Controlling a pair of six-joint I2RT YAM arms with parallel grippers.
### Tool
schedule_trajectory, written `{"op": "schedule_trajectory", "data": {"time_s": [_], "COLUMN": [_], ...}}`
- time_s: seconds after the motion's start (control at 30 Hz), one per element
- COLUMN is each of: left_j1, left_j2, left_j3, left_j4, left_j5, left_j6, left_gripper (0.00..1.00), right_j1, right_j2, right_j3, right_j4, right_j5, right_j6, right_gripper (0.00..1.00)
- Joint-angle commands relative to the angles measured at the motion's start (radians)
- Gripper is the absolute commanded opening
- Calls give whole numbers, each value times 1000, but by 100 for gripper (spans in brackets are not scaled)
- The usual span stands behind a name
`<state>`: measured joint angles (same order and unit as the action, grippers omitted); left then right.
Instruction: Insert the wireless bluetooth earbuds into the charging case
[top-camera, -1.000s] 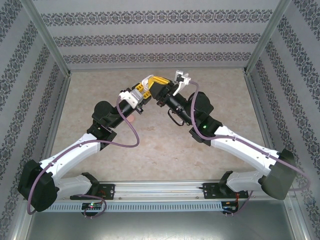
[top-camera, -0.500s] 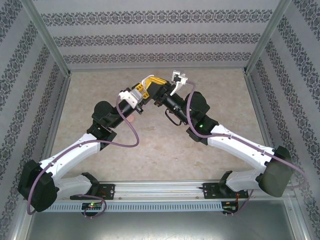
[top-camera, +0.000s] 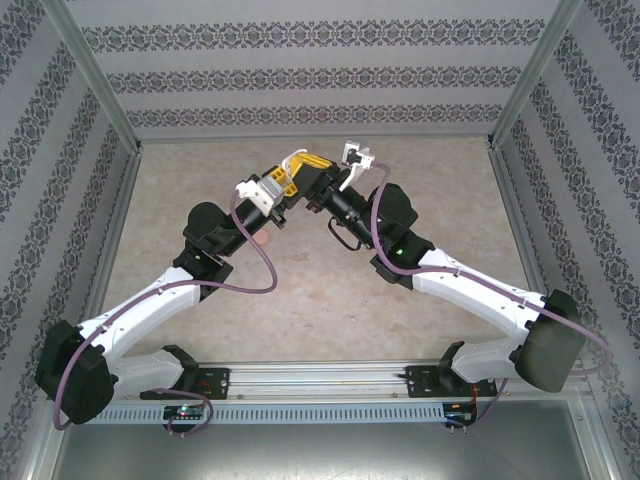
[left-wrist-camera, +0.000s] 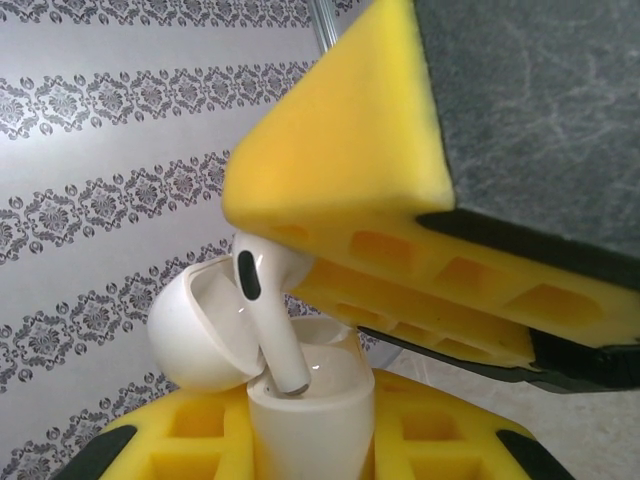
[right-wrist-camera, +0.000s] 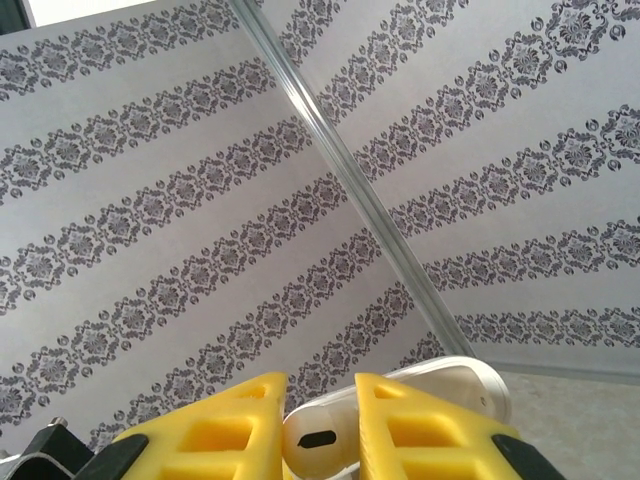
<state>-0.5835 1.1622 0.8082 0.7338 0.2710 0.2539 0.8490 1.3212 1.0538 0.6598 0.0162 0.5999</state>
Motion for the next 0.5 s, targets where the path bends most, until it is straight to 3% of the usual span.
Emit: {"op": "schedule_trajectory", "data": {"time_s": [0.0,0.47], "left_j1": [-16,-16], "left_j2": [-30,-28], "left_j3": [14,31], "left_j4": [67,57], "left_j5": [-17,-27], "left_j6": [-35,-47], "left_gripper": [0,0], "right_j1": [13,22], "right_j2": [10,29], "right_j3": [-40,-56], "right_j4": [56,56], "right_j5": [-10,-42], "right_j6": [19,9], "right_gripper": [20,20]}}
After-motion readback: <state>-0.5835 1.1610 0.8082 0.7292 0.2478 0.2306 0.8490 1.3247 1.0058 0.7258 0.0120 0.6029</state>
